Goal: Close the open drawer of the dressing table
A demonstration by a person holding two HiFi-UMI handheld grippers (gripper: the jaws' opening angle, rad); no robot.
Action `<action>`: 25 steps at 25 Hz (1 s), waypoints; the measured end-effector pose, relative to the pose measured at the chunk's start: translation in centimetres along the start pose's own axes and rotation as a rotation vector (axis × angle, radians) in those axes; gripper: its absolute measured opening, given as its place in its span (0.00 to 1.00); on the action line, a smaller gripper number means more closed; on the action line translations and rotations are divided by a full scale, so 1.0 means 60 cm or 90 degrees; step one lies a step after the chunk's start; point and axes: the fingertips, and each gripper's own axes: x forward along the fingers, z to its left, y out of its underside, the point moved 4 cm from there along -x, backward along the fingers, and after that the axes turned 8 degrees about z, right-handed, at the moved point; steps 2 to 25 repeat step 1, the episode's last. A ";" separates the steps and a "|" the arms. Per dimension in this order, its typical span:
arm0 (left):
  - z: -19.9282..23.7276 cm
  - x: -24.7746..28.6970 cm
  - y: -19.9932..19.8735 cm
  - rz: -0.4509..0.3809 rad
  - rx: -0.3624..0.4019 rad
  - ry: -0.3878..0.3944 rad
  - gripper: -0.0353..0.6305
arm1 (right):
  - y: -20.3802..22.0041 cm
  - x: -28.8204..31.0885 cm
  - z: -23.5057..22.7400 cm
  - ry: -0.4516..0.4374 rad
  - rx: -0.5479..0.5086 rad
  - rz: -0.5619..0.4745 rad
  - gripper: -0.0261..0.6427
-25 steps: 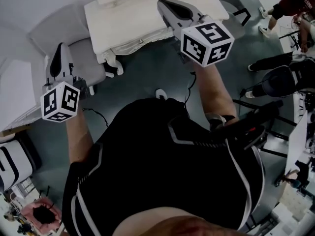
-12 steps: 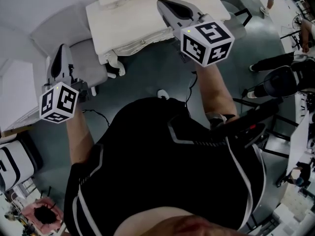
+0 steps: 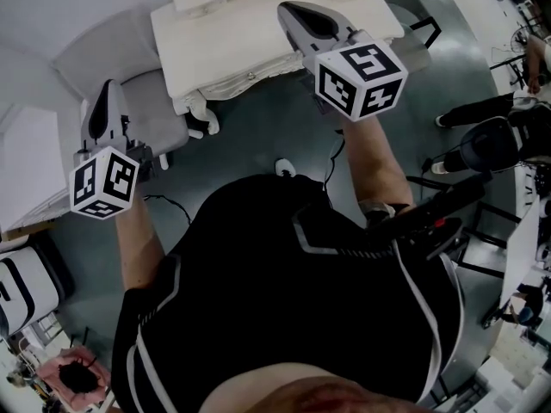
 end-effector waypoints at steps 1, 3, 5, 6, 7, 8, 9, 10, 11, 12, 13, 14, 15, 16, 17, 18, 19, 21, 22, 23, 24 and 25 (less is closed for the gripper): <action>0.002 0.002 0.000 0.002 0.000 0.001 0.06 | 0.001 0.001 -0.001 0.003 0.002 0.000 0.04; 0.002 0.002 0.000 0.002 0.000 0.001 0.06 | 0.001 0.001 -0.001 0.003 0.002 0.000 0.04; 0.002 0.002 0.000 0.002 0.000 0.001 0.06 | 0.001 0.001 -0.001 0.003 0.002 0.000 0.04; 0.002 0.002 0.000 0.002 0.000 0.001 0.06 | 0.001 0.001 -0.001 0.003 0.002 0.000 0.04; 0.002 0.002 0.000 0.002 0.000 0.001 0.06 | 0.001 0.001 -0.001 0.003 0.002 0.000 0.04; 0.002 0.002 0.000 0.002 0.000 0.001 0.06 | 0.001 0.001 -0.001 0.003 0.002 0.000 0.04; 0.002 0.002 0.000 0.002 0.000 0.001 0.06 | 0.001 0.001 -0.001 0.003 0.002 0.000 0.04; 0.002 0.002 0.000 0.002 0.000 0.001 0.06 | 0.001 0.001 -0.001 0.003 0.002 0.000 0.04; 0.002 0.002 0.000 0.002 0.000 0.001 0.06 | 0.001 0.001 -0.001 0.003 0.002 0.000 0.04; 0.002 0.002 0.000 0.002 0.000 0.001 0.06 | 0.001 0.001 -0.001 0.003 0.002 0.000 0.04; 0.002 0.002 0.000 0.002 0.000 0.001 0.06 | 0.001 0.001 -0.001 0.003 0.002 0.000 0.04; 0.002 0.002 0.000 0.002 0.000 0.001 0.06 | 0.001 0.001 -0.001 0.003 0.002 0.000 0.04; 0.002 0.002 0.000 0.002 0.000 0.001 0.06 | 0.001 0.001 -0.001 0.003 0.002 0.000 0.04; 0.002 0.002 0.000 0.002 0.000 0.001 0.06 | 0.001 0.001 -0.001 0.003 0.002 0.000 0.04; 0.002 0.002 0.000 0.002 0.000 0.001 0.06 | 0.001 0.001 -0.001 0.003 0.002 0.000 0.04; 0.002 0.002 0.000 0.002 0.000 0.001 0.06 | 0.001 0.001 -0.001 0.003 0.002 0.000 0.04; 0.002 0.002 0.000 0.002 0.000 0.001 0.06 | 0.001 0.001 -0.001 0.003 0.002 0.000 0.04; 0.002 0.002 0.000 0.002 0.000 0.001 0.06 | 0.001 0.001 -0.001 0.003 0.002 0.000 0.04; 0.002 0.002 0.000 0.002 0.000 0.001 0.06 | 0.001 0.001 -0.001 0.003 0.002 0.000 0.04; 0.002 0.002 0.000 0.002 0.000 0.001 0.06 | 0.001 0.001 -0.001 0.003 0.002 0.000 0.04; 0.002 0.002 0.000 0.002 0.000 0.001 0.06 | 0.001 0.001 -0.001 0.003 0.002 0.000 0.04; 0.002 0.002 0.000 0.002 0.000 0.001 0.06 | 0.001 0.001 -0.001 0.003 0.002 0.000 0.04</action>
